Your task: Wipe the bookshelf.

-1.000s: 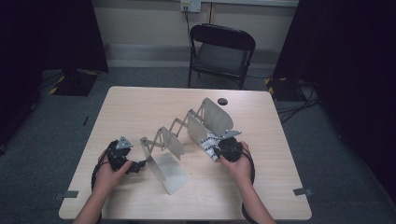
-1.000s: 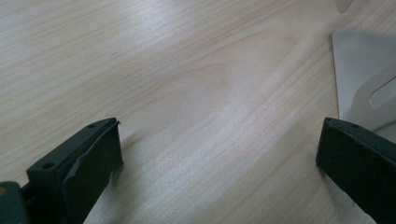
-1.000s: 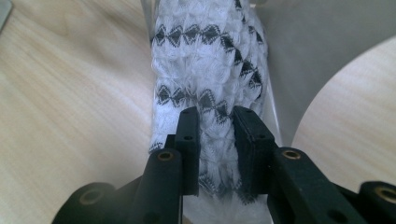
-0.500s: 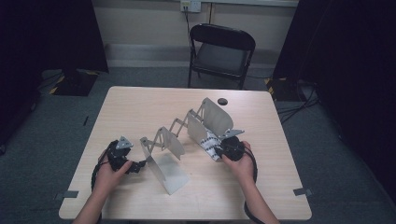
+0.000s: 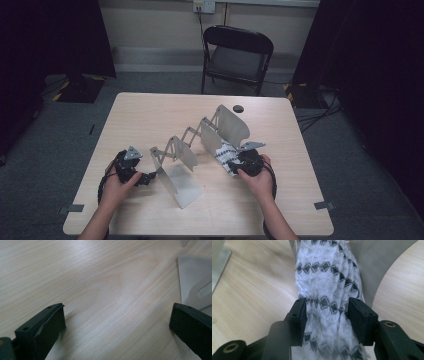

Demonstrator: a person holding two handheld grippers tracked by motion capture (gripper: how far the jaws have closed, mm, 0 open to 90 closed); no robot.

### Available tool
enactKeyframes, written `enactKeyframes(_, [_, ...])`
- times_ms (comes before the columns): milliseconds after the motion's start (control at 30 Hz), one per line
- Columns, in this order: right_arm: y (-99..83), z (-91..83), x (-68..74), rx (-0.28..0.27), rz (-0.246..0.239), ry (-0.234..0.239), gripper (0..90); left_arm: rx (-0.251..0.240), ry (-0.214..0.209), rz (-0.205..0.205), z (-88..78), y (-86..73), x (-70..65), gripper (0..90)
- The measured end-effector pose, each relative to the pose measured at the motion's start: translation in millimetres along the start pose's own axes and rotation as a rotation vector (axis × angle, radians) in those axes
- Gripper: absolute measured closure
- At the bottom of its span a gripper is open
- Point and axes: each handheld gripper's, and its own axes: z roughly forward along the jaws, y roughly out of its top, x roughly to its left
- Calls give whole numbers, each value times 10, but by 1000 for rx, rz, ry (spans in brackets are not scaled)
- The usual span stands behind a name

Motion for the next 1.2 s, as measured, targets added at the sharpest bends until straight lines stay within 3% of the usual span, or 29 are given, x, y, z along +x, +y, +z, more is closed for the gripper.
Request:
enactKeyframes(167, [28,81,1,6,16,2,528,0,0,0,0,0,0,0])
enactKeyframes(267, [101,117,11,19,10,0,586,1,1,0,0,0,0,0])
enactKeyframes(533, [166,186,33,25,7,-17,557,1,0,0,0,0,0,0])
enactKeyframes(600, [154,194,18,24,9,-18,583,1,0,-1,0,0,0,0])
enactKeyframes(1000, [40,94,-50,19,19,-21,612,0,0,0,0,0,-1,0])
enactKeyframes(1200, [-55,4,-90,20,44,-24,559,0,0,3,0,0,0,1])
